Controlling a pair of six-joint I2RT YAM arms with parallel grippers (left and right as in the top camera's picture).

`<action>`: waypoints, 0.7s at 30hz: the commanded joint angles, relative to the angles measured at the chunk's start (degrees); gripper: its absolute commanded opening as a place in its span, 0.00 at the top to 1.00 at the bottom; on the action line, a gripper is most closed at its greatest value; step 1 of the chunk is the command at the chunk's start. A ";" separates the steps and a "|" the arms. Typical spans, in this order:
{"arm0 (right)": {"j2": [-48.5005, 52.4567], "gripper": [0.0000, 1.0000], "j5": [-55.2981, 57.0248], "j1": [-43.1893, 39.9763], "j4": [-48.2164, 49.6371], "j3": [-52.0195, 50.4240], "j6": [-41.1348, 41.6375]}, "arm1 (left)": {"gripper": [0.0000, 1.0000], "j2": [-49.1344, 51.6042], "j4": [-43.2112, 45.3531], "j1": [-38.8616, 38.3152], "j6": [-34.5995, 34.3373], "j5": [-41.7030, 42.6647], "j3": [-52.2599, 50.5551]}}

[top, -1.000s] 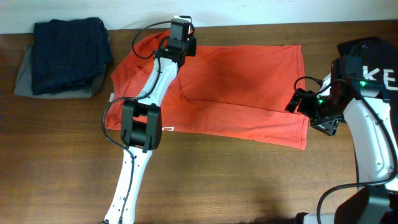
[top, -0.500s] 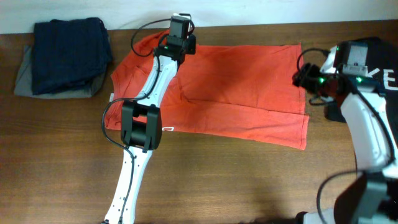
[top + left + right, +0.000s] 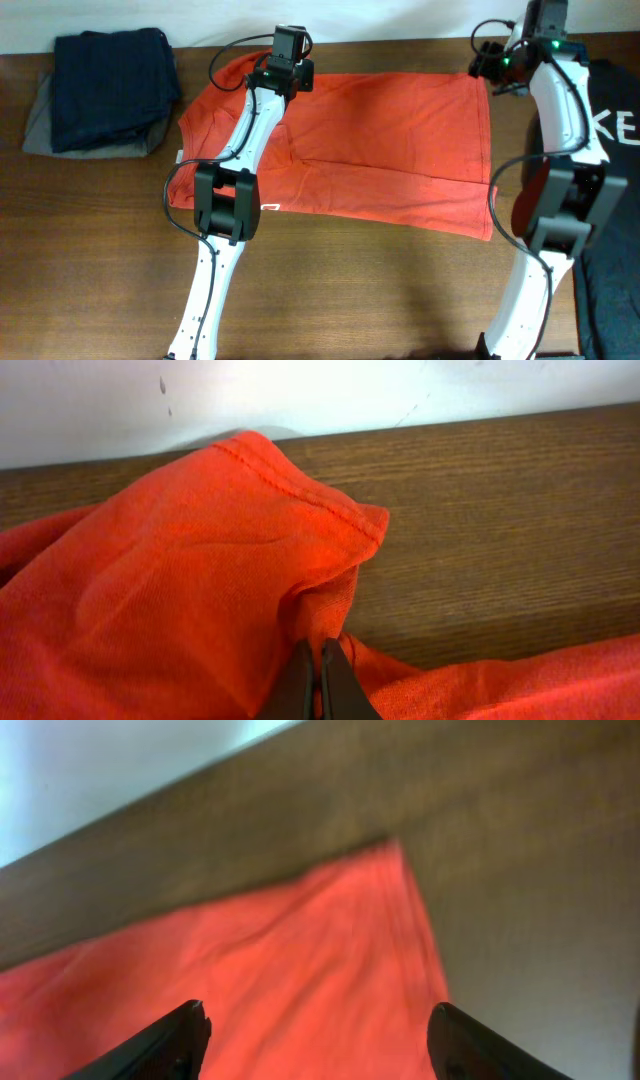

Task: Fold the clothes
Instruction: 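Move the right gripper up to the top right shoulder corner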

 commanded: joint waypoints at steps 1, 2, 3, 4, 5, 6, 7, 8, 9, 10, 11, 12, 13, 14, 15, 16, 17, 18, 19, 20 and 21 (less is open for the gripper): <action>4.48 0.23 4.92 -0.24 1.97 4.26 -4.70 | 0.99 0.61 -0.90 0.20 -0.09 -0.57 1.03; 5.55 0.23 6.05 -0.28 3.13 4.24 -4.68 | 0.99 0.61 -1.18 0.20 -0.09 -0.57 1.03; 6.60 0.23 6.36 -0.31 4.35 4.24 -4.68 | 0.99 0.61 -1.62 0.20 -0.09 -0.42 1.03; 7.65 0.23 6.23 -0.39 5.60 4.24 -4.63 | 0.99 0.61 -2.03 0.20 -0.11 -0.39 1.03; 8.61 0.23 6.03 -0.55 6.67 4.24 -4.61 | 0.99 0.61 -2.43 0.20 -0.11 -0.42 1.03; 9.49 0.23 6.05 -0.59 7.61 4.24 -4.59 | 0.99 0.61 -2.89 0.15 -0.13 -0.37 1.03; 10.34 0.23 6.05 -0.66 8.37 4.24 -4.61 | 0.99 0.61 -3.10 0.13 -0.13 -0.39 1.03; 10.84 0.23 6.03 -0.72 8.76 4.24 -4.57 | 0.99 0.61 -3.28 0.09 -0.11 -0.39 1.03; 11.52 0.23 6.01 -0.87 9.33 4.24 -4.35 | 0.99 0.61 -3.37 0.09 -0.11 -0.39 1.03; 12.31 0.23 6.03 -0.92 9.90 4.24 -3.74 | 0.99 0.61 -3.45 0.09 -0.11 -0.39 1.03; 12.83 0.23 5.62 -0.98 10.36 4.24 -3.52 | 0.99 0.61 -3.45 0.09 -0.11 -0.42 1.03; 13.31 0.23 5.33 -1.01 10.84 4.24 -3.43 | 1.00 0.61 -3.48 0.09 -0.11 -0.42 1.03; 13.94 0.23 5.20 -1.03 11.58 4.24 -3.10 | 0.99 0.61 -3.48 0.09 -0.11 -0.39 1.03; 14.08 0.23 5.01 -1.03 11.96 4.24 -3.06 | 0.99 0.61 -3.48 0.09 -0.11 -0.39 1.03; 14.43 0.23 4.94 -1.03 12.44 4.24 -3.06 | 0.99 0.61 -3.48 0.09 -0.11 -0.42 1.03; 14.64 0.23 4.92 -1.03 12.94 4.24 -2.93 | 0.99 0.61 -3.48 0.09 -0.11 -0.42 1.03; 14.75 0.24 4.98 -1.03 13.27 4.24 -2.54 | 0.99 0.61 -3.48 0.09 -0.11 -0.39 1.03; 14.91 0.24 4.98 -1.03 13.68 4.24 -2.01 | 0.99 0.61 -3.48 0.09 -0.11 -0.39 1.03; 15.06 0.24 4.94 -1.03 14.01 4.24 -1.68 | 0.99 0.61 -3.48 0.09 -0.11 -0.39 1.03; 15.15 0.24 4.96 -1.03 14.43 4.24 -1.31 | 0.99 0.61 -3.48 0.09 -0.11 -0.39 1.03; 15.19 0.24 4.96 -1.03 14.69 4.24 -1.11 | 0.99 0.61 -3.48 0.09 -0.11 -0.39 1.03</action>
